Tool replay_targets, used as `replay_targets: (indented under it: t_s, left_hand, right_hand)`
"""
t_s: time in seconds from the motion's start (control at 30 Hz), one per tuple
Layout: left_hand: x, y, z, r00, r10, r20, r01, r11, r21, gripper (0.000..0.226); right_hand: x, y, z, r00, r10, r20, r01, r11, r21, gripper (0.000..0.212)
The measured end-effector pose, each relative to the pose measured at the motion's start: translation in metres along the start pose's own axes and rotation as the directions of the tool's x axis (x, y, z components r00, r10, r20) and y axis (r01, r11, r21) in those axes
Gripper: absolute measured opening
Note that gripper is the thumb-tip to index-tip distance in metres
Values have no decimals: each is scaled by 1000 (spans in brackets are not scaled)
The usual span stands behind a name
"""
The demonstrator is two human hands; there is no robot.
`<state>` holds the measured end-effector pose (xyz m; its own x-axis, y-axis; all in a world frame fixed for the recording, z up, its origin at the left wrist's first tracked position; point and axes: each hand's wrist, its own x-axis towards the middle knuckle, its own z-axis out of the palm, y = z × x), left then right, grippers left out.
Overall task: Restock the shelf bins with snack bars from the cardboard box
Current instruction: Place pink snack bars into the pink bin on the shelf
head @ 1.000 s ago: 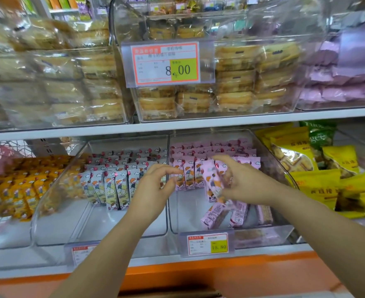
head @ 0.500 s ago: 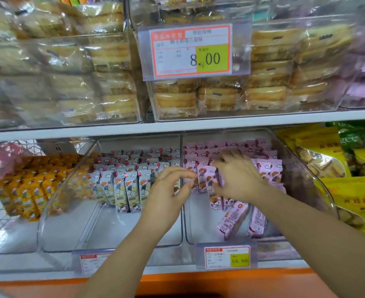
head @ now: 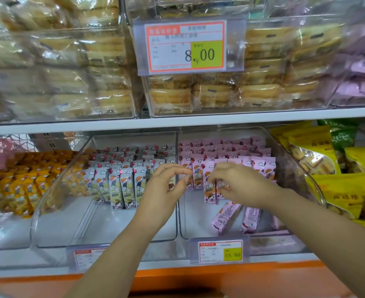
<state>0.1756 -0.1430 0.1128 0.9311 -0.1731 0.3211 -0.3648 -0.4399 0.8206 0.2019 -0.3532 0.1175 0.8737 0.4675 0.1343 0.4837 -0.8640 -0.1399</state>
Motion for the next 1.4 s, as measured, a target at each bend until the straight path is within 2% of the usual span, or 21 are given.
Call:
replay_targets:
  t_s: [0.07,0.1,0.17,0.27,0.37,0.43,0.47,0.57,0.63,0.7,0.73,0.8,0.83,0.9,0.93,0.97,1.03,1.1,1.2,1.3,1.4]
  left_hand:
    - [0,0,0,1000,-10,0,10,1000,2,24]
    - [0,0,0,1000,-14,1,14,1000,2,24]
    - [-1,2,1,1000,-15,3,15,1000,5,24]
    - [-1,2,-1,1000,-11,27,10,999,45,21]
    - [-5,4,-4,997,67,38,-75,958,276,18]
    - [-10,13,-6,983,155,99,-182,893,412,45]
    - [-13,20,-7,979,148,141,-196,873,447,58]
    - [-22,35,-8,977,77,197,-160,877,452,72]
    - [-25,43,-8,980,59,189,-128,915,382,65]
    - [-26,50,-7,984,30,178,-88,942,324,38]
    - [-26,51,-6,985,23,170,-75,950,304,29]
    - [-25,49,-6,989,45,143,-85,954,288,23]
    - [-24,47,-7,992,66,110,-97,948,303,22]
    - [-24,43,-8,994,100,44,-109,926,362,25]
    - [-24,41,-7,992,120,23,-120,912,393,27]
    - [-24,41,-6,990,141,16,-135,899,417,29]
    - [-23,39,-4,985,169,17,-159,882,443,33]
    - [-20,31,-5,988,154,-11,-135,896,422,39]
    - [-17,15,-13,997,48,-57,-28,949,314,41]
    - [-21,5,-15,996,-76,37,67,978,199,40]
    - [-24,1,-11,985,-140,103,138,990,34,49]
  right_hand:
    - [-6,2,10,947,16,321,-34,998,49,42]
    - [-8,3,16,915,33,403,-59,997,53,45]
    - [-11,7,27,897,56,438,-79,996,35,52]
    - [-15,8,25,922,55,384,-84,995,61,42]
    - [-25,-1,4,974,-11,228,-28,985,167,33]
    - [-34,-10,-11,997,-44,67,31,982,187,31]
    - [-38,-15,-16,998,-59,-33,64,981,183,31]
    - [-47,-24,-23,924,-154,-351,209,970,123,28]
    - [-48,-29,-26,876,-182,-448,242,967,80,24]
    - [-49,-31,-26,852,-188,-488,250,966,64,26]
    - [-50,-32,-27,851,-170,-497,249,964,97,34]
    - [-52,-36,-33,875,-62,-481,233,923,305,56]
    - [-53,-37,-36,889,24,-458,217,858,465,64]
    - [-49,-39,-43,907,215,-362,146,646,749,63]
    - [-45,-38,-45,913,280,-298,96,561,822,55]
    - [-39,-37,-46,912,324,-249,48,521,852,50]
    - [-28,-35,-46,902,379,-205,-38,544,839,51]
    - [-15,-31,-44,904,371,-213,-57,599,799,53]
    - [4,-28,-36,922,307,-236,-81,750,657,54]
    - [21,-27,-16,950,260,-175,-136,846,515,64]
    - [36,-24,5,966,196,-169,-129,931,341,63]
